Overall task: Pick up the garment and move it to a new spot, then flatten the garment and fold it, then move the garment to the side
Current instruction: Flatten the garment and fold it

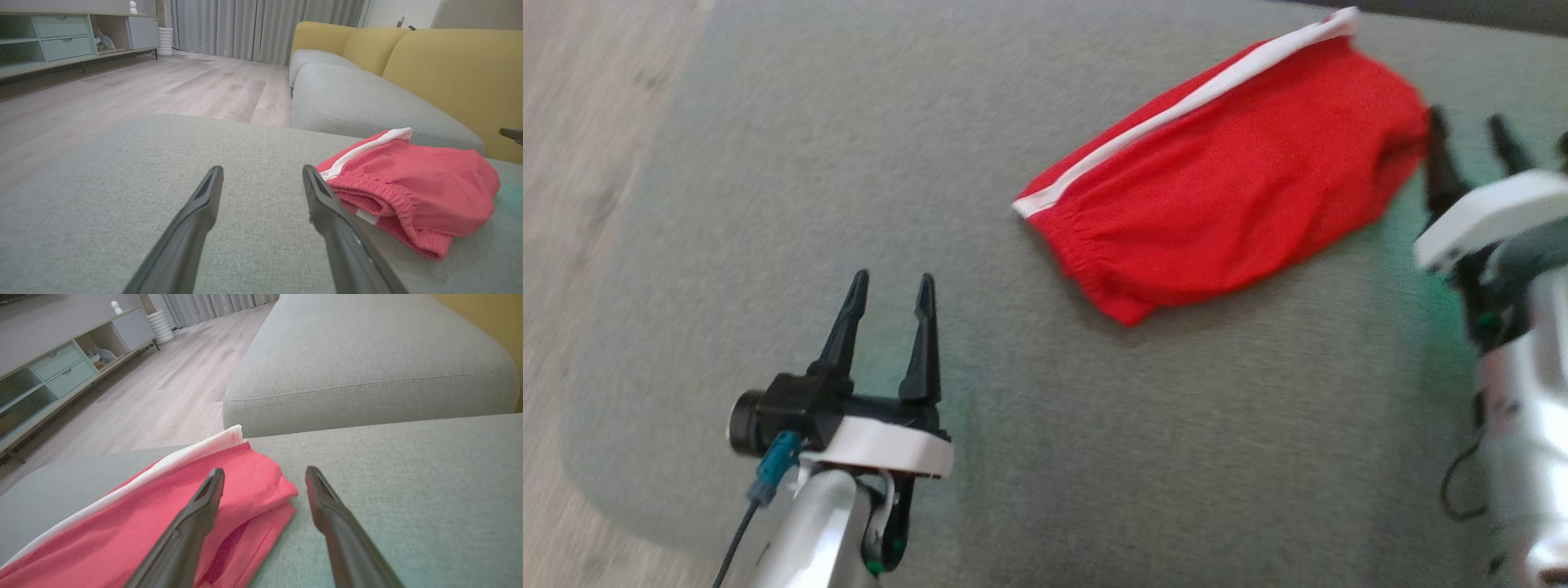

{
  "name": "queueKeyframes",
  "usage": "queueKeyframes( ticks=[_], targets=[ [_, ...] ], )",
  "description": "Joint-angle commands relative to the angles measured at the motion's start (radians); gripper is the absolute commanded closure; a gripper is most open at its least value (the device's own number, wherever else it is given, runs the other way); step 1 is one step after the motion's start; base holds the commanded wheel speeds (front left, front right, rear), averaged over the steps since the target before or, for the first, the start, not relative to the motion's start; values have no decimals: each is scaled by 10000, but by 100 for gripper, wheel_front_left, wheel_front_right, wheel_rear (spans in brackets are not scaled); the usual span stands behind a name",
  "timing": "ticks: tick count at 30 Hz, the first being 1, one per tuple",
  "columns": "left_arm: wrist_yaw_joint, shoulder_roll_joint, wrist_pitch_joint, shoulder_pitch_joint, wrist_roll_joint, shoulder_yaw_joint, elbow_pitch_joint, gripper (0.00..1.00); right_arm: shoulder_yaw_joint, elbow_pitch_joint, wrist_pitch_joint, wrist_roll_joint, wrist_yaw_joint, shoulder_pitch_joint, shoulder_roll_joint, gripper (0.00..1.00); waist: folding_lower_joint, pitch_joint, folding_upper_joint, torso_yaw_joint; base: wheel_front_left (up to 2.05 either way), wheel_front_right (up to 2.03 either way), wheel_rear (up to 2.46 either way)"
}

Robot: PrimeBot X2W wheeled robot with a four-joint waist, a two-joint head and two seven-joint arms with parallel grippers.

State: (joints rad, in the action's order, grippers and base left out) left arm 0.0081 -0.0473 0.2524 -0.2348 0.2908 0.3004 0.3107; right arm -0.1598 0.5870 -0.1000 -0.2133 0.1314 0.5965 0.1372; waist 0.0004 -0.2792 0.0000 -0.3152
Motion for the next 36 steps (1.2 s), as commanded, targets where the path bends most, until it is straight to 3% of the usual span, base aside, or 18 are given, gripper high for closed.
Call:
queueKeyframes(
  ticks=[1,8,15,16,17,18,36],
  targets=[
    [0,-36,93,-407,125,-145,-261,0,-71,18,-106,118,-7,568,183,0,-4,-554,0,-590,0,0,0],
    [367,-32,93,-685,216,-30,-51,0,-1013,1999,-789,585,-7,1769,623,0,-4,-811,0,-1162,0,0,0],
    [493,-31,93,-684,246,-51,14,0,-593,3215,-1132,704,-7,1740,763,0,-4,-602,0,-1193,0,0,0],
    [503,-31,93,-676,241,-50,23,0,-519,3335,-1138,677,-7,1724,752,8,-4,-568,0,-1162,0,0,0],
    [509,-31,93,-667,236,-44,31,0,-443,3437,-1133,634,-7,1716,732,93,-4,-535,0,-1130,0,0,0],
    [508,-31,93,-661,234,-36,34,0,-364,3518,-1099,591,-7,1713,717,100,-4,-505,0,-1096,0,0,0],
    [366,-30,93,-287,-108,-302,128,0,489,2676,1607,-1428,-7,502,743,100,-4,476,0,67,0,0,0]
  ],
)
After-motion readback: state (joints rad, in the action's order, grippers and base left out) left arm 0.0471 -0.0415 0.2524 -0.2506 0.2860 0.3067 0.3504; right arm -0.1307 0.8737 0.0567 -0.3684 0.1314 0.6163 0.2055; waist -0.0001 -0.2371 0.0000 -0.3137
